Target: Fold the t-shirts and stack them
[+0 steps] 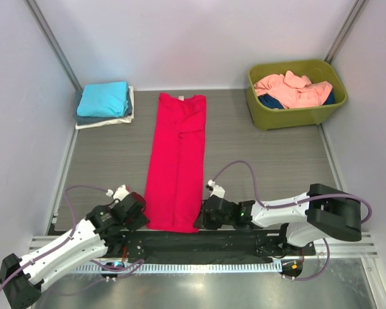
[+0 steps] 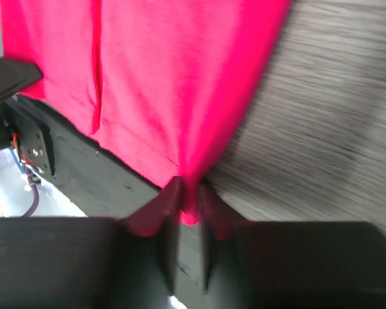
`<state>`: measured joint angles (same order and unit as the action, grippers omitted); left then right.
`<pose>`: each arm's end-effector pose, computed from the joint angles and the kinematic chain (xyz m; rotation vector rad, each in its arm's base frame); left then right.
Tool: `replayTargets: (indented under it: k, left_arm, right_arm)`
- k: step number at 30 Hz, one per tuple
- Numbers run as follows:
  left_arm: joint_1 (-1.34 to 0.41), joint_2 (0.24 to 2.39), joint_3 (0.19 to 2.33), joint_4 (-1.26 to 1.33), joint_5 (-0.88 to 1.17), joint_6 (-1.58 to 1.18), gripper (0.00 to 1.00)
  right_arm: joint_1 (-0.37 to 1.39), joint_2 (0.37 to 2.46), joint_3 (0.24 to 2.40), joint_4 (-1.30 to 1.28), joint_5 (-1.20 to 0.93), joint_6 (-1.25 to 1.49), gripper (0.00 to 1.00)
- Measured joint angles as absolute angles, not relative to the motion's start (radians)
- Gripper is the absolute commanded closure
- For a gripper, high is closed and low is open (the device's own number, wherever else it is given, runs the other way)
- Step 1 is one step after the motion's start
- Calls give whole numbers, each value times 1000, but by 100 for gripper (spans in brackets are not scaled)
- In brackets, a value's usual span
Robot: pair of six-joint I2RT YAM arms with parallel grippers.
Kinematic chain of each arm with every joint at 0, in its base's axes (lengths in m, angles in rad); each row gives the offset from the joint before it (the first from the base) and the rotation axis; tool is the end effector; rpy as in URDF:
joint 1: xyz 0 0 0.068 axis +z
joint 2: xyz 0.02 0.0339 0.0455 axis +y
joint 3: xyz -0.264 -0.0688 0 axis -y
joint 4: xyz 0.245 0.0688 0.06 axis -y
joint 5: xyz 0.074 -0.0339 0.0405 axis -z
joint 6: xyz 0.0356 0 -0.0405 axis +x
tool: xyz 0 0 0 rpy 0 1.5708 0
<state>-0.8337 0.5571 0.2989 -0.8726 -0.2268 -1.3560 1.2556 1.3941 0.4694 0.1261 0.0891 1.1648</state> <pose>0.0694 -0.0645 0.1502 -0.7675 2.6042 -0.3978 0.0791 0.2323 0.1355 -0.0717 2.6270 0.9581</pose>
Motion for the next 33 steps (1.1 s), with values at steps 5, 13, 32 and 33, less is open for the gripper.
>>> replayTargets:
  k: [5, 13, 32, 33]
  left_arm:
    - [-848, 536, 281, -832, -189, -1367, 100]
    - [-974, 609, 285, -738, -156, -1419, 100]
    - [-739, 1029, 896, -733, -277, -1079, 99]
    - [-696, 1056, 902, -725, -270, -1053, 99]
  right_arm:
    - [1256, 1302, 431, 21, 139, 1188, 99]
    - [1256, 934, 369, -284, 236, 1238, 99]
    - [857, 1223, 925, -464, 319, 783, 99]
    - [825, 1258, 963, -464, 310, 751, 99]
